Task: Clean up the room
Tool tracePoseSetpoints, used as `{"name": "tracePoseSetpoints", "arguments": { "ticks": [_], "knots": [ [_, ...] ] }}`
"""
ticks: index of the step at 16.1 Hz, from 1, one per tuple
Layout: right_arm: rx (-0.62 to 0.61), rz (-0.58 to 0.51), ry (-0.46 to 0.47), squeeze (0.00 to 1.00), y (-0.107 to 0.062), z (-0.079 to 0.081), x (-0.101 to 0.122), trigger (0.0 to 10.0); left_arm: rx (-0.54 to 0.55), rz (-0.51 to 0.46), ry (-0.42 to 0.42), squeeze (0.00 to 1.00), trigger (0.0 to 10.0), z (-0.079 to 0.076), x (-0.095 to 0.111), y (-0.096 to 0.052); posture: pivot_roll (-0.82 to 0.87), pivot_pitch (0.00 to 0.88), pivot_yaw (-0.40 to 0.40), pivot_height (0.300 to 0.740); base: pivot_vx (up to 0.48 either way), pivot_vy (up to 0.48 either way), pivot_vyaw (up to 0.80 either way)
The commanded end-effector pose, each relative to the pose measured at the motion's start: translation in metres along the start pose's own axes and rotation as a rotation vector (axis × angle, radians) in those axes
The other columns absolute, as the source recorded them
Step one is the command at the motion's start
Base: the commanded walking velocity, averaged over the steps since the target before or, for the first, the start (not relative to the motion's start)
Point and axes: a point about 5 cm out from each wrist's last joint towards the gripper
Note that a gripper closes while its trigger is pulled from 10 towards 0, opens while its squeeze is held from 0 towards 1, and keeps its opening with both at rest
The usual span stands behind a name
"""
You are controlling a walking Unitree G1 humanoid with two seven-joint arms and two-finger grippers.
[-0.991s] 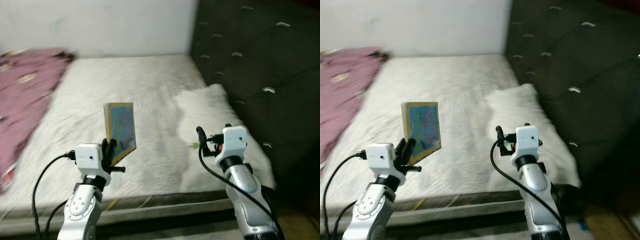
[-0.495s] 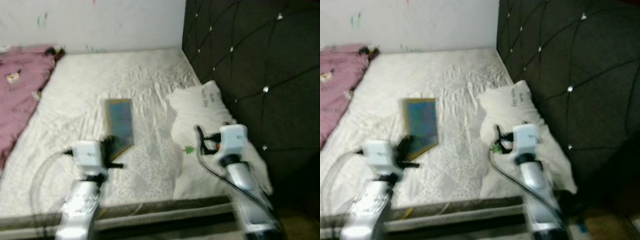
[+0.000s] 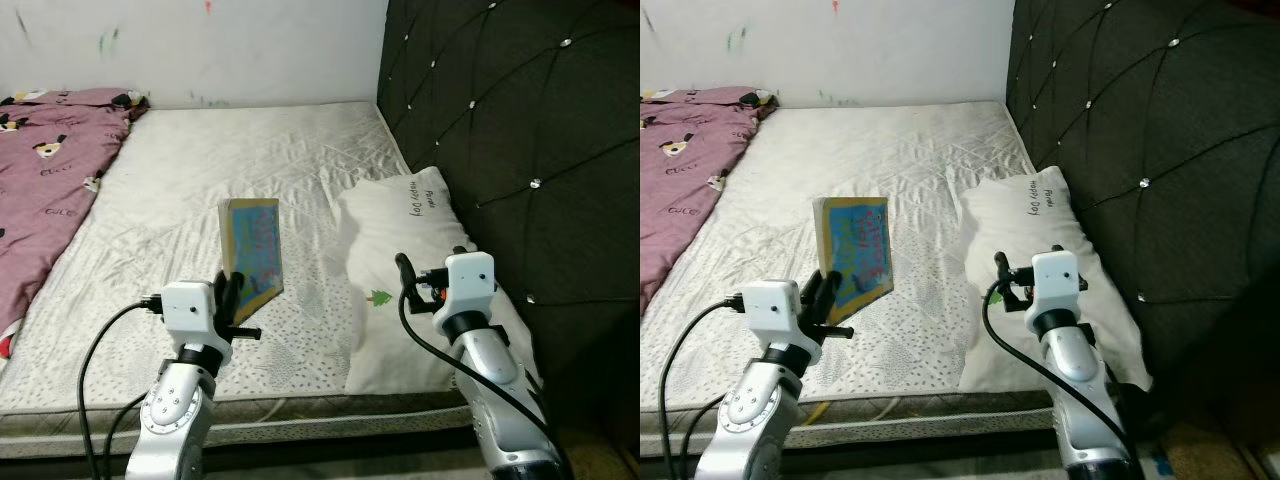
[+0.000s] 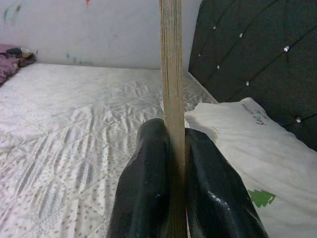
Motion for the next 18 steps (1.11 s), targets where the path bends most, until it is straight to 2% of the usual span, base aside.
{"name": "tracePoseSetpoints", "arguments": {
  "ticks": [1, 4, 18],
  "knots": [
    [0.021, -0.018, -0.002, 0.00, 0.0015, 0.0047, 0.0036, 10.0, 0.002, -0.042, 0.017, 0.00, 10.0, 0.0022, 0.0082, 0.0001, -0.02, 0.038, 0.029, 0.740, 0.000, 0.000, 0.80],
    [0.014, -0.018, 0.018, 0.00, 0.0016, 0.0048, 0.0037, 10.0, -0.008, -0.044, 0.014, 0.00, 10.0, 0.0016, 0.0082, -0.0011, -0.02, 0.036, 0.029, 0.740, 0.000, 0.000, 0.27],
    [0.003, -0.015, 0.015, 0.00, 0.0050, 0.0021, 0.0035, 10.0, -0.015, -0.040, 0.017, 0.00, 10.0, 0.0017, 0.0088, 0.0011, -0.02, 0.049, 0.029, 0.740, 0.245, 0.000, 0.00]
  ]
}}
Point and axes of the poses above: a point about 5 cm out from each wrist's last joint towards the gripper, its own y axis pointing out of the wrist towards the gripper, its own x axis along the axis of the wrist's last joint, z = x × y, and after that the axes turned 5 degrees about -y, right-handed
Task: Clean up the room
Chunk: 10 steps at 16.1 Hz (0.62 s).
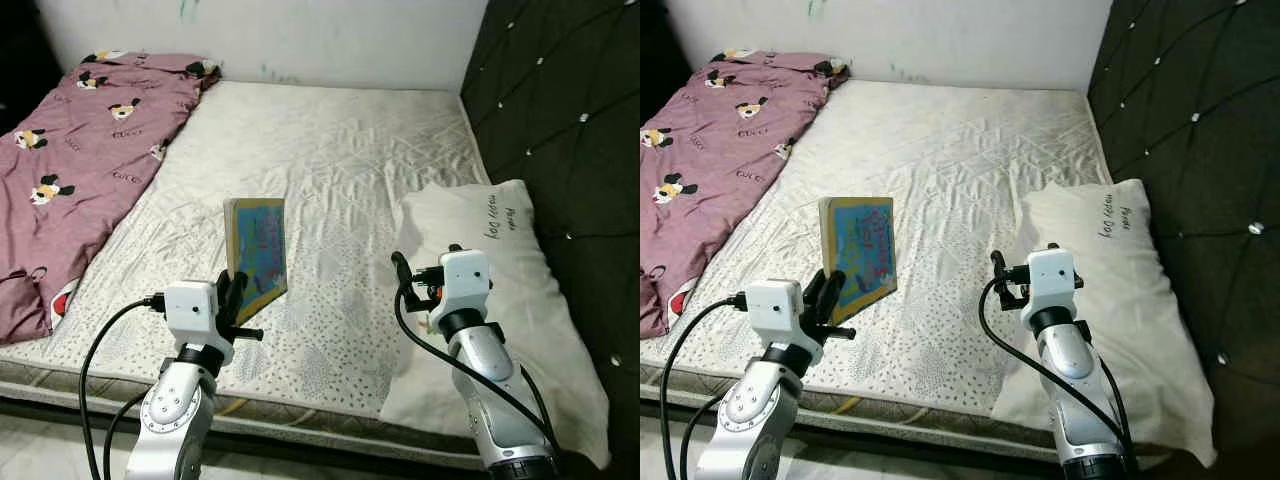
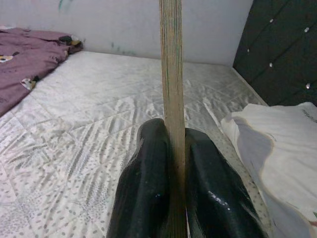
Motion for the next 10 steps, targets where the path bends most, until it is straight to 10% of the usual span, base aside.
{"name": "tracePoseSetpoints", "arguments": {
  "ticks": [1, 10],
  "knots": [
    [-0.009, -0.006, 0.005, 0.00, 0.0002, -0.0023, 0.0005, 10.0, 0.005, -0.043, 0.008, 0.00, 10.0, 0.0015, 0.0082, 0.0009, -0.02, 0.049, 0.029, 0.740, 0.000, 0.000, 0.00],
    [-0.012, -0.002, 0.001, 0.00, 0.0001, -0.0025, -0.0018, 10.0, 0.005, -0.029, 0.010, 0.00, 10.0, 0.0027, 0.0051, -0.0009, -0.02, 0.044, 0.030, 0.740, 0.103, 0.000, 0.00]
  ]
}}
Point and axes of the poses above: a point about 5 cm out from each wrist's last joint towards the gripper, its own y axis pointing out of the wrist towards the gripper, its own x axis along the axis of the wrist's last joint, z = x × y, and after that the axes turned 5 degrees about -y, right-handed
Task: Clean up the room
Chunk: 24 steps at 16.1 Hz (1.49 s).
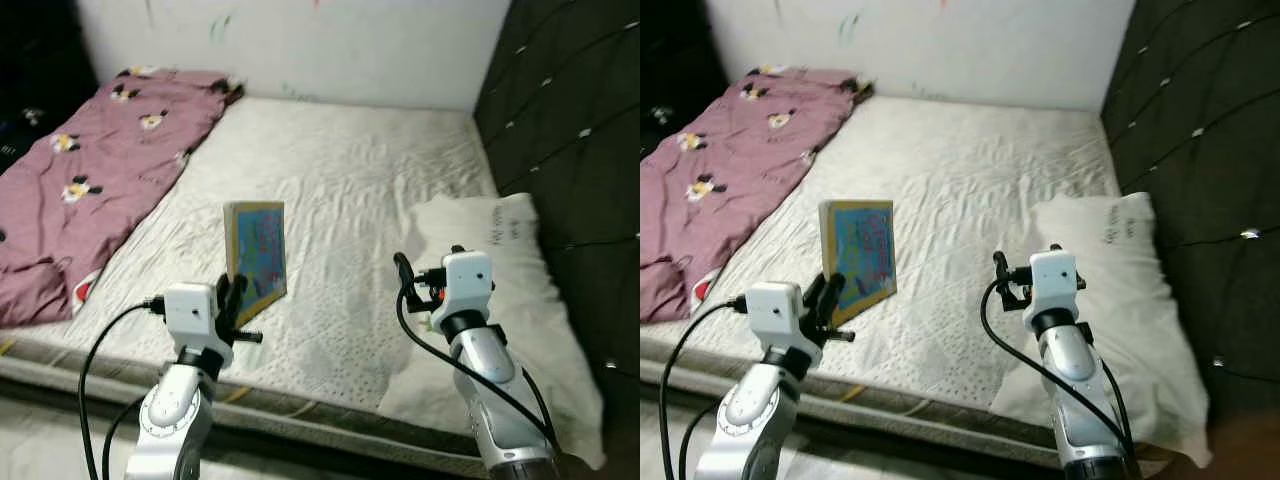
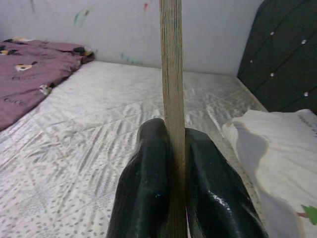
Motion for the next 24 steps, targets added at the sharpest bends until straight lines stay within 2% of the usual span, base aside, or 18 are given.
{"name": "tracePoseSetpoints", "arguments": {
  "ticks": [1, 10, 19, 23, 24],
  "knots": [
    [-0.002, 0.008, 0.001, 0.00, -0.0001, -0.0005, -0.0020, 10.0, 0.000, -0.041, 0.013, 0.00, 10.0, 0.0013, 0.0080, 0.0010, -0.02, 0.045, 0.029, 0.740, 0.352, 0.000, 0.00],
    [-0.011, 0.015, 0.016, 0.00, -0.0002, -0.0012, -0.0034, 10.0, -0.001, -0.028, 0.015, 0.00, 10.0, 0.0012, 0.0061, 0.0005, -0.02, 0.039, 0.033, 0.740, 0.297, 0.000, -0.22],
    [-0.010, 0.022, 0.011, 0.00, -0.0002, -0.0009, -0.0060, 10.0, 0.012, -0.014, 0.024, 0.00, 10.0, 0.0012, 0.0032, 0.0004, -0.02, 0.032, 0.032, 0.740, 0.000, 0.000, 0.00],
    [-0.007, 0.023, 0.005, 0.00, 0.0004, -0.0009, -0.0061, 10.0, 0.022, -0.012, 0.024, 0.00, 10.0, 0.0023, 0.0016, 0.0002, -0.02, 0.029, 0.031, 0.740, 0.000, 0.000, -0.60],
    [-0.004, 0.020, 0.006, 0.00, 0.0008, -0.0001, -0.0057, 10.0, 0.034, -0.009, -0.004, 0.00, 10.0, 0.0045, -0.0002, -0.0008, -0.02, 0.030, 0.030, 0.740, 0.000, 0.000, 0.00]
  ]
}}
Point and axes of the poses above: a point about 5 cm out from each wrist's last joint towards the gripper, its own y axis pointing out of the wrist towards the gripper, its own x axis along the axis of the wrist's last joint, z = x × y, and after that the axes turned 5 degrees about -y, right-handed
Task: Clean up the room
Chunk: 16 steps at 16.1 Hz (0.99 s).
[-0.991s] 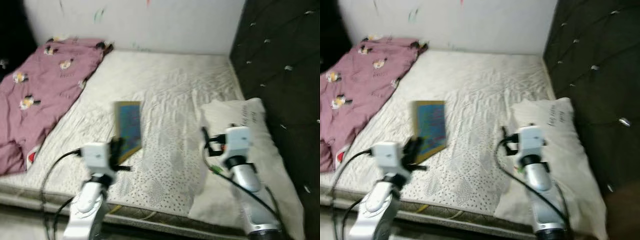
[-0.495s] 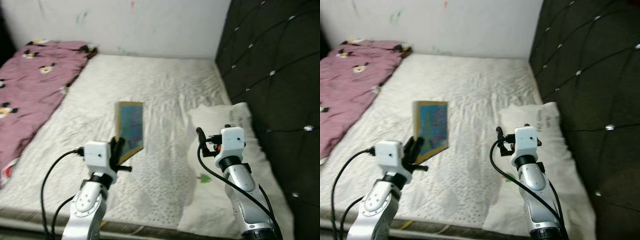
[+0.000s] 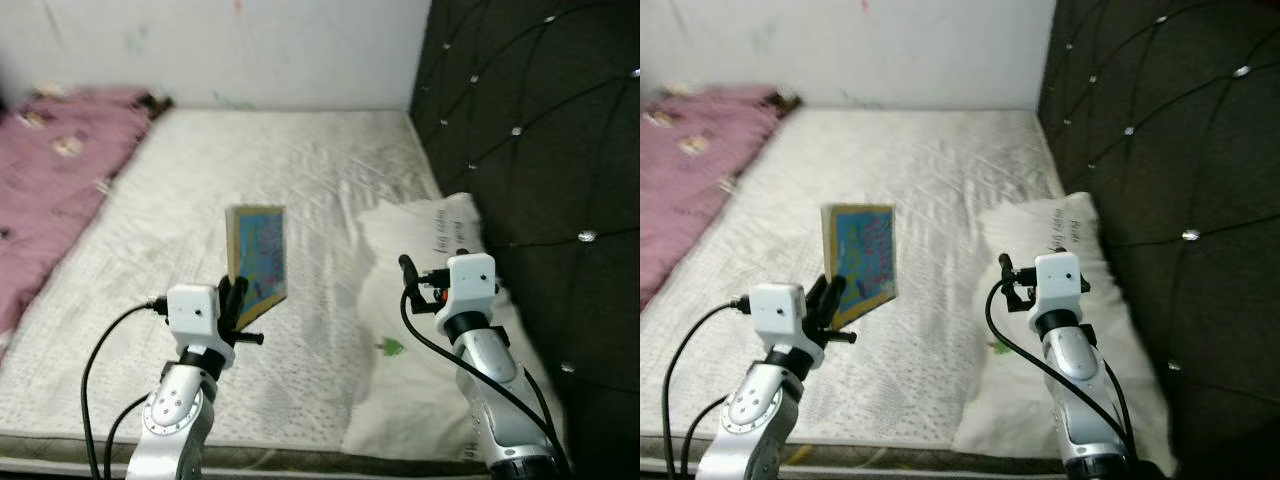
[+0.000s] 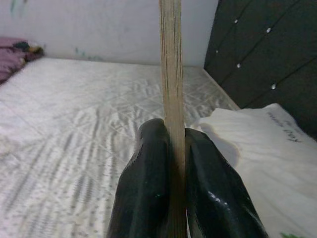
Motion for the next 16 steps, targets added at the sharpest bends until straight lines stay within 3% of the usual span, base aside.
{"name": "tracePoseSetpoints", "arguments": {
  "ticks": [1, 3, 14, 16],
  "knots": [
    [0.008, -0.007, 0.006, 0.00, 0.0008, 0.0032, 0.0014, 10.0, 0.025, -0.022, -0.005, 0.00, 10.0, 0.0069, 0.0044, -0.0010, -0.02, 0.030, 0.030, 0.740, 0.000, 0.000, 0.00],
    [0.012, -0.005, 0.009, 0.00, 0.0002, 0.0036, 0.0008, 10.0, 0.034, -0.013, -0.037, 0.00, 10.0, 0.0079, 0.0035, -0.0010, -0.02, 0.033, 0.028, 0.740, 0.000, 0.000, 0.00],
    [0.053, -0.003, 0.004, 0.00, -0.0007, 0.0085, 0.0004, 10.0, 0.057, -0.003, -0.032, 0.00, 10.0, 0.0092, 0.0028, 0.0007, -0.02, 0.040, 0.027, 0.740, 0.000, 0.000, 0.00],
    [0.059, -0.003, 0.005, 0.00, -0.0003, 0.0093, 0.0003, 10.0, 0.065, -0.004, -0.031, 0.00, 10.0, 0.0101, 0.0030, 0.0014, -0.02, 0.039, 0.026, 0.715, 0.000, 0.000, 0.00]
  ]
}}
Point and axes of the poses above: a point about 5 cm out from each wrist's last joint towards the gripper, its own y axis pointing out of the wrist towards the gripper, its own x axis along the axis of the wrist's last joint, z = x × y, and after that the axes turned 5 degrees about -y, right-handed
